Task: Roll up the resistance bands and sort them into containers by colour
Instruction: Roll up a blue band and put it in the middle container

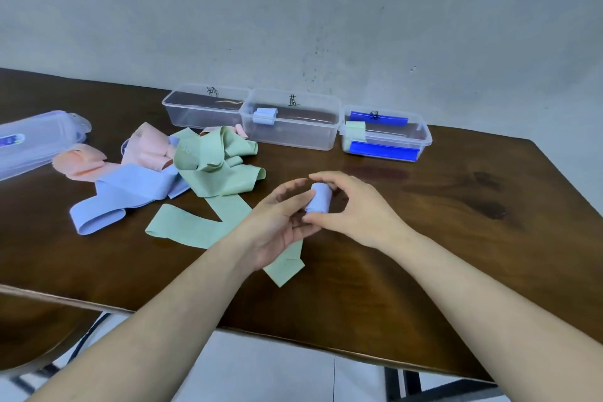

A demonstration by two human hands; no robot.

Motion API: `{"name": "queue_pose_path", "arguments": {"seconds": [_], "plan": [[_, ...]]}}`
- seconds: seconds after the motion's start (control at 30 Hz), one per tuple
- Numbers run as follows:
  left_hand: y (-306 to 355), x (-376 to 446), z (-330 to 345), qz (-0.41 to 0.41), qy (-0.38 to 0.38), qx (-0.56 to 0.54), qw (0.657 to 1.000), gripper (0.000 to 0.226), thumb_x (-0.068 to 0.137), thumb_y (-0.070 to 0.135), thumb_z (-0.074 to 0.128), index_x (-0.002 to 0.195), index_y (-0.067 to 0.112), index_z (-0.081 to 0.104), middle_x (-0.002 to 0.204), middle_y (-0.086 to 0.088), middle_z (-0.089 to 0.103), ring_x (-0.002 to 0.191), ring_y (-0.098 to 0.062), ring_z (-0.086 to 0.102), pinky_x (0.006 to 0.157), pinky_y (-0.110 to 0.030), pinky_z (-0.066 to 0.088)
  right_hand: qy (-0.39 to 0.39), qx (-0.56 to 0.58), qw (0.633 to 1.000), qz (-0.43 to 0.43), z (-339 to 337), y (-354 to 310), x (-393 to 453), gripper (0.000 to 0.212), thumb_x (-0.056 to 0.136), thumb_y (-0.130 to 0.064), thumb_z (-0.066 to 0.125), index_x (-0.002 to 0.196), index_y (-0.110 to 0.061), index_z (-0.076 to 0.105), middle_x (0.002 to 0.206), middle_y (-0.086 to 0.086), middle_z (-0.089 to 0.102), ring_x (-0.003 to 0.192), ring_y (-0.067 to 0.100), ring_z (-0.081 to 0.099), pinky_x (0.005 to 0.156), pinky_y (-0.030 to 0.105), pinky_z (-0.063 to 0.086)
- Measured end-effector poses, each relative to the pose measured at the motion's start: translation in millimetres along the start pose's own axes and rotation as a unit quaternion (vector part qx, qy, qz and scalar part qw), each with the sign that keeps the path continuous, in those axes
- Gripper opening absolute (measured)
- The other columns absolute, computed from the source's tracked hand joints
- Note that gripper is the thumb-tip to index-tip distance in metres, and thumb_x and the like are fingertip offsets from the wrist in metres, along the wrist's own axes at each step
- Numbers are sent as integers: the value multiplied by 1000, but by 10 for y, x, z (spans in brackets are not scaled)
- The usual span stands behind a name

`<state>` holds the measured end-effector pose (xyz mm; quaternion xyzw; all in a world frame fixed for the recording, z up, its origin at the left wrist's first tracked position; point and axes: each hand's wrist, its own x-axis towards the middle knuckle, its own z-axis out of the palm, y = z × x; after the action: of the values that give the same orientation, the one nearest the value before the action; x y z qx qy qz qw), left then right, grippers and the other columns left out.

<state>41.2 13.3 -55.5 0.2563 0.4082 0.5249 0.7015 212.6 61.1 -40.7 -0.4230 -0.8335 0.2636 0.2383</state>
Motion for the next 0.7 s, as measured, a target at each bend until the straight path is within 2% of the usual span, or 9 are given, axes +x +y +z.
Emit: {"name": "queue_pose_path", "arguments": {"seconds": [0.1,0.27,0.37,0.47,0.5,0.63,0.7], "plan": [[66,106,11,-4,26,-15,1000,37,94,10,64,130,14,57,117,-16,70,94,-25,72,78,-36,59,4,0,1000,-9,16,33,147,54,78,-46,80,126,-44,56,106,-39,52,106,-6,50,83,11,38],[142,295,131,13,80,-5,997,27,93,10,65,120,12,61,116,-17,69,95,-26,73,79,-35,58,13,-2,1000,-17,-50,135,354,48,81,-45,78,124,-37,60,118,-21,60,108,2,52,89,22,45],[194,380,258,37,109,10,993,14,94,10,64,108,8,64,103,-16,72,86,-22,74,76,-33,59,23,21,999,-26,-131,208,451,45,81,-46,78,122,-36,61,119,-20,61,108,2,53,89,21,46],[251,476,365,50,134,42,989,9,95,9,62,104,7,65,87,-11,74,76,-18,73,72,-32,61,3,59,998,-31,-250,311,531,45,79,-47,80,119,-37,63,118,-18,62,108,1,54,90,20,46],[270,498,388,50,138,52,988,10,96,9,61,104,6,65,86,-10,74,76,-18,72,70,-31,61,-5,68,997,-36,-290,352,552,47,77,-47,81,119,-36,63,117,-19,61,108,0,54,91,19,45],[363,583,437,26,144,61,987,23,95,12,63,114,0,65,107,-20,71,79,-22,71,70,-28,61,-63,70,991,-92,-456,536,649,55,80,-40,82,130,-32,62,125,-24,55,115,-9,50,93,12,40],[442,613,450,3,139,45,989,25,94,15,63,114,-2,65,104,-21,72,71,-21,71,68,-25,60,-84,82,987,-111,-512,605,705,51,83,-31,80,131,-32,62,126,-24,57,117,-6,52,93,16,44]]}}
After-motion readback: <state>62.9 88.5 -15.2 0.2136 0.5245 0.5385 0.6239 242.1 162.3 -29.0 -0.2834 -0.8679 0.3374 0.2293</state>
